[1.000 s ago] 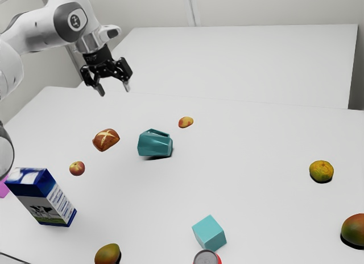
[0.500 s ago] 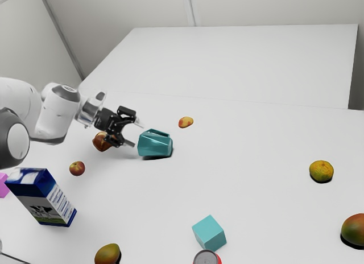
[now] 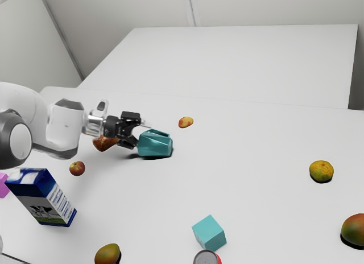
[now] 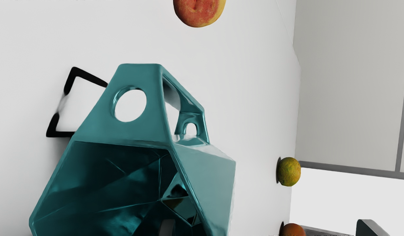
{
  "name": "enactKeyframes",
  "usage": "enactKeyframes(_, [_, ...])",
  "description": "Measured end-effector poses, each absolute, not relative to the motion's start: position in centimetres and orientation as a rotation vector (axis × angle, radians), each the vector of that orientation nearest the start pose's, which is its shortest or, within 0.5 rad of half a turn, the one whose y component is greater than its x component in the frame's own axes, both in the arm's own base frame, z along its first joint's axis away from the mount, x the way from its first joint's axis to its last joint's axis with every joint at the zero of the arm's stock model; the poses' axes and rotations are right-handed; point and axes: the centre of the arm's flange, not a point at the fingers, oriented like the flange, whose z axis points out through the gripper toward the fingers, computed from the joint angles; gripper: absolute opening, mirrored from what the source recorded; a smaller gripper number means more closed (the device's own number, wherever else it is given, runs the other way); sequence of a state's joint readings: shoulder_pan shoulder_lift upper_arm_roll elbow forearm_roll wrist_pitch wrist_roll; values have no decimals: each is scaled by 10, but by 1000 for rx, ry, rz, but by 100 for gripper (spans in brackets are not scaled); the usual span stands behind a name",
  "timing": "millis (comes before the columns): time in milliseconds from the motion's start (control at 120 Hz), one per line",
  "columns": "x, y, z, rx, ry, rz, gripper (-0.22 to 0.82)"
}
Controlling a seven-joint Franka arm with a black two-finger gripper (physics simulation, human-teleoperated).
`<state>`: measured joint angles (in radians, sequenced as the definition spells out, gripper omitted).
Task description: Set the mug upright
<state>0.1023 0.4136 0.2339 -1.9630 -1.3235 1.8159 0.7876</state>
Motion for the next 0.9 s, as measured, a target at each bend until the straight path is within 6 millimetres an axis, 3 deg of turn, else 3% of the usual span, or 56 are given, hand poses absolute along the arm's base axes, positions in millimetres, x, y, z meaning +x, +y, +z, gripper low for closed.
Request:
enactKeyframes(83, [587, 105, 267, 1996, 265, 228, 52])
enactKeyframes(217, [590, 99, 264, 2008, 229, 260, 20])
enactKeyframes(300, [591, 99, 266, 2020, 208, 283, 5])
enactKeyframes(533, [593, 100, 276, 2044, 149, 338, -12])
enactKeyframes(633, [596, 103, 300, 2075, 84, 377, -14])
enactKeyframes(733, [603, 106, 337, 2128, -15, 417, -16])
enactKeyframes(900, [623, 79, 404, 2406, -396, 341, -18])
